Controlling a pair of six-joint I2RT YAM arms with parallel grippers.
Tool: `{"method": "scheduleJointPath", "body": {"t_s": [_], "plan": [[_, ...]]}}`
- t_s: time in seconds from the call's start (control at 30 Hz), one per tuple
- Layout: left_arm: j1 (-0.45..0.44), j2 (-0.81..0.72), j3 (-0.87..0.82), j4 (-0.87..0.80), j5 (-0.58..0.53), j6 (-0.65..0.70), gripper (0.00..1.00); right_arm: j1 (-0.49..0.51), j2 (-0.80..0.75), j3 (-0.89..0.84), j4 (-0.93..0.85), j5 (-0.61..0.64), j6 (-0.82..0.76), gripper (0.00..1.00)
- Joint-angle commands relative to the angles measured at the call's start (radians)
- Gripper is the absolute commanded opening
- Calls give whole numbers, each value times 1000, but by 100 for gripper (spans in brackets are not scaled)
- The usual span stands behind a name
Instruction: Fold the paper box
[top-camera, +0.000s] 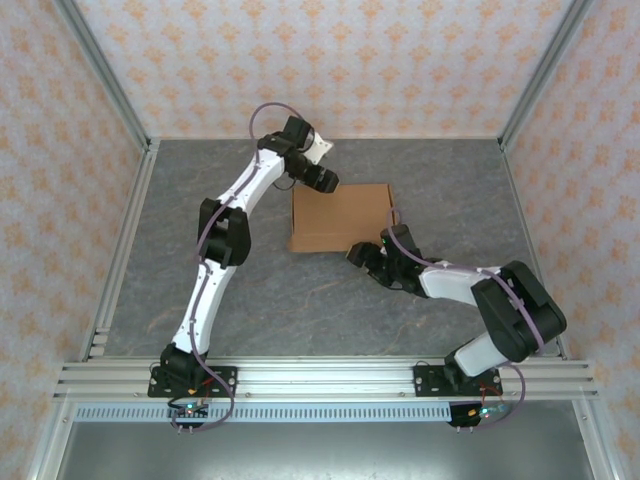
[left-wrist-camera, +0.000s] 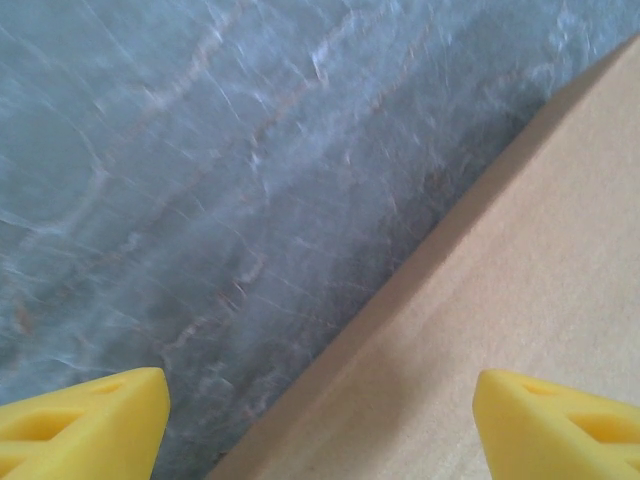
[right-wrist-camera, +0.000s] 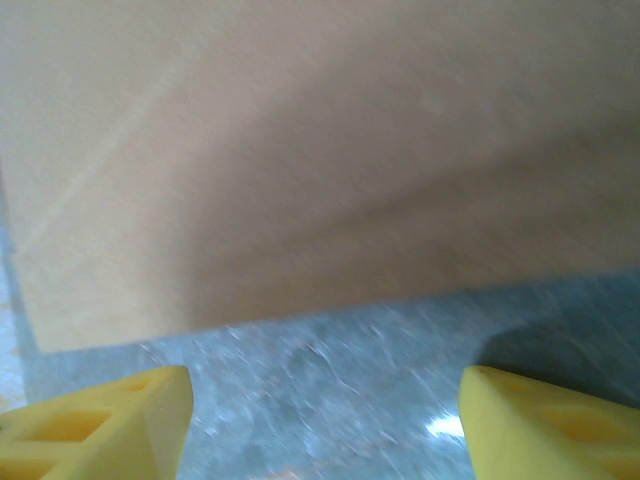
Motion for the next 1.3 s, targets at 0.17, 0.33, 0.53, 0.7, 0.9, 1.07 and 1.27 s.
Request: {"method": "scheduleJointPath", "body": {"t_s": [0.17,0.33,0.53,0.7,0.9,1.07,1.27], "plan": [[33,19,53,-156,132,39,81,0,37,4,210,98,65,63],[42,20,18,-213,193,31,74,-32,50,-30,318,125,105,50],[45,-30,-96,-206,231,18,68,-64,48,-42,376,145,124,39],[49,-52,-150,-226,264,25,65,-78,74,-59,477,152,144,29],[55,-89,-261,-200,298,37,63,-81,187,-75,688,127,223,20],[55,-90,-300,-197,279,50,61,-84,259,-88,778,120,270,18],[57,-93,-334,-187,225,46,60,-95,201,-105,705,126,227,29]]}}
